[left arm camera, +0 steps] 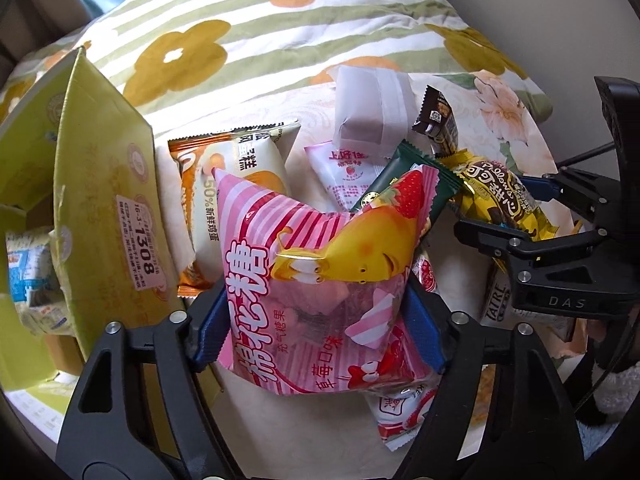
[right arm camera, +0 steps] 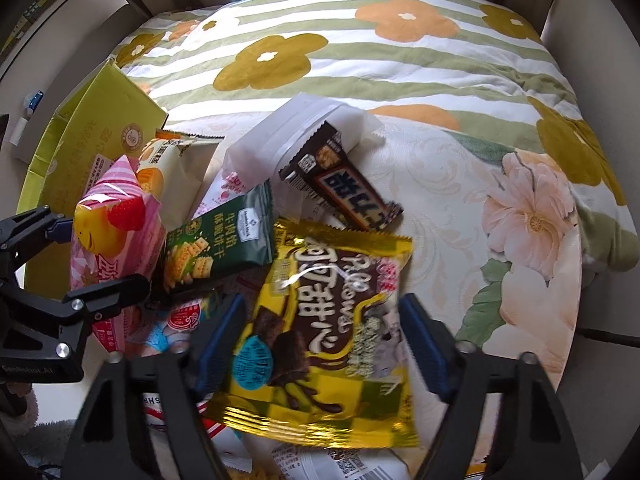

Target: Organize snacks

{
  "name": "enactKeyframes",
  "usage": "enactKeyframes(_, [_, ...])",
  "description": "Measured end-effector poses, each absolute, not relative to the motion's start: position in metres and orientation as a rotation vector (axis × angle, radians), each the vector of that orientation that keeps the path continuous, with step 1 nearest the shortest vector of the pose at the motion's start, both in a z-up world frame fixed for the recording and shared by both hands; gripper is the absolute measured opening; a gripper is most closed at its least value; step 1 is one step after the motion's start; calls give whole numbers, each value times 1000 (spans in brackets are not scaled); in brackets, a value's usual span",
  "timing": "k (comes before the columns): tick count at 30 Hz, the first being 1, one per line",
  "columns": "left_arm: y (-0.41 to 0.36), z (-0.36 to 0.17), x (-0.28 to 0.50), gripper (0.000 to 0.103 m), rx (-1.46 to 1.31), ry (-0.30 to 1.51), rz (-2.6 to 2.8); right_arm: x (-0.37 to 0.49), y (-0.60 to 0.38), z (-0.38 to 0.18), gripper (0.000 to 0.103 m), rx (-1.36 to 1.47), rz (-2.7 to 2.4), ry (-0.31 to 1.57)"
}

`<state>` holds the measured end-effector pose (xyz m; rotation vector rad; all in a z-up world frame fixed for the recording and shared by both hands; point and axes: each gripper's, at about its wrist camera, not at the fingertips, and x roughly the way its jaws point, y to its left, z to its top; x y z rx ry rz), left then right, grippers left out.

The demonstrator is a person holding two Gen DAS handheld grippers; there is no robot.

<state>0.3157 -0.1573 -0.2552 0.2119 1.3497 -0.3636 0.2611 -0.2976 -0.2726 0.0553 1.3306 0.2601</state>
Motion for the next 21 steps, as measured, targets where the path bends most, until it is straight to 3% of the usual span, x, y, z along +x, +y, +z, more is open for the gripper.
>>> enactKeyframes(21, [-142,-192,279,71,105,1214,-335,223,-309,-217,59,69,259,1196])
